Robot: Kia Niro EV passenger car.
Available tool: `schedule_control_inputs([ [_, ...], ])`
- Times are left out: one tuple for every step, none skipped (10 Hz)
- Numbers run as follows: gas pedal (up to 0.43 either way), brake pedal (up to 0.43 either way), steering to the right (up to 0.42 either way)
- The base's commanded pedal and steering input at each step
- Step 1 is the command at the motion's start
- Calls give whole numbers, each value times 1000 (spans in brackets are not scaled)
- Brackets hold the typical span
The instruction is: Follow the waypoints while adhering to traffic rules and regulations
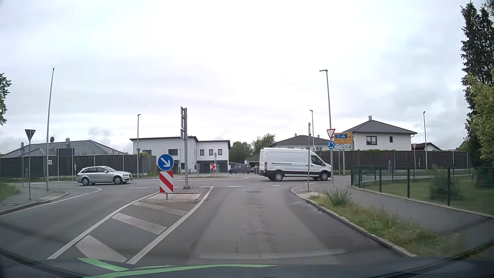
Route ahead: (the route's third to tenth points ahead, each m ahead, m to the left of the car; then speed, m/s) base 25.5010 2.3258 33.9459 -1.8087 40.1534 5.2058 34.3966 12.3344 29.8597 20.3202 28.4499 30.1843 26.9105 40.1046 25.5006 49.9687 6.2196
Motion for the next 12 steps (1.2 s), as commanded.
schedule_control_inputs([
  [0,0,0],
  [0,0,0],
  [0,0,0],
  [0,0,0],
  [0,0,0],
  [0,0,0],
  [0,6,1],
  [0,6,1],
  [0,12,1],
  [0,12,1],
  [0,6,3],
  [0,0,3],
])
